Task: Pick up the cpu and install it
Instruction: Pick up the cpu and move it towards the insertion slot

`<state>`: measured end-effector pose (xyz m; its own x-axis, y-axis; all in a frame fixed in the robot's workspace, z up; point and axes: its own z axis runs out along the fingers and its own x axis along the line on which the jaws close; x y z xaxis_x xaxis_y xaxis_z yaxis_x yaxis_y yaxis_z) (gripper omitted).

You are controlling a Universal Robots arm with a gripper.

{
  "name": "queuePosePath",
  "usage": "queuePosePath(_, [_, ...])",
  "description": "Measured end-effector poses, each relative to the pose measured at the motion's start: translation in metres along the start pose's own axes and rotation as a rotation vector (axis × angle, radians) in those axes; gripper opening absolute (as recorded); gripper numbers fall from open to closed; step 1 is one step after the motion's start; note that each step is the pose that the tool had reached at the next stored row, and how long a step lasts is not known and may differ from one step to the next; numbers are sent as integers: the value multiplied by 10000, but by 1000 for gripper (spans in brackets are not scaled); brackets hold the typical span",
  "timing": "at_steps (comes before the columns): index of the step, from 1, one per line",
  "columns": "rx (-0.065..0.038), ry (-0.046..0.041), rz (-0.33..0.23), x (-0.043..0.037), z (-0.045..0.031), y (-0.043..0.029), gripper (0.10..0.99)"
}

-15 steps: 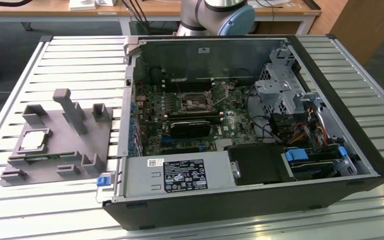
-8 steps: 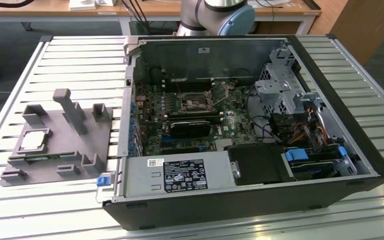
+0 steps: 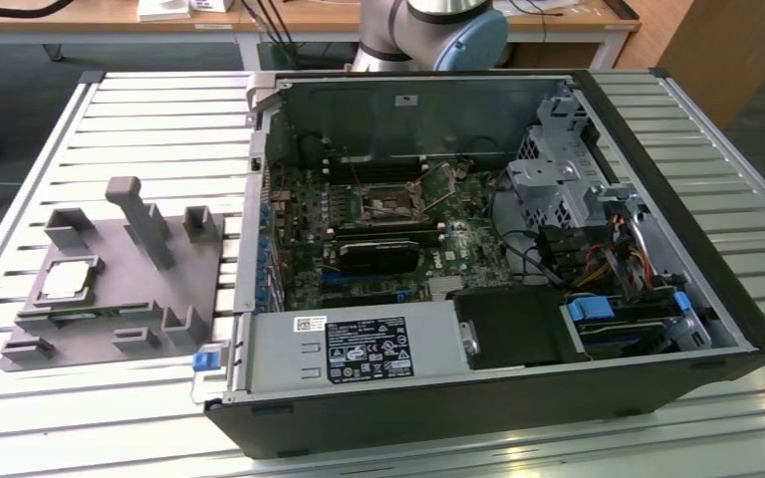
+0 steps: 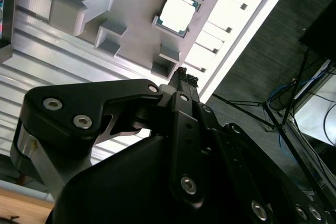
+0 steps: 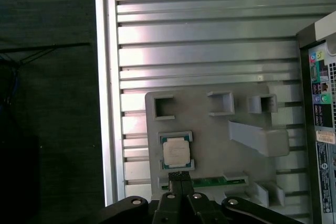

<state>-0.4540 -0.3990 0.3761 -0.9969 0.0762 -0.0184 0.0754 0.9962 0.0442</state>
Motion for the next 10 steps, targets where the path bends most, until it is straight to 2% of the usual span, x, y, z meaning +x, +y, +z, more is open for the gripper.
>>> queuePosePath(10, [1, 7, 0, 1, 29, -1, 106])
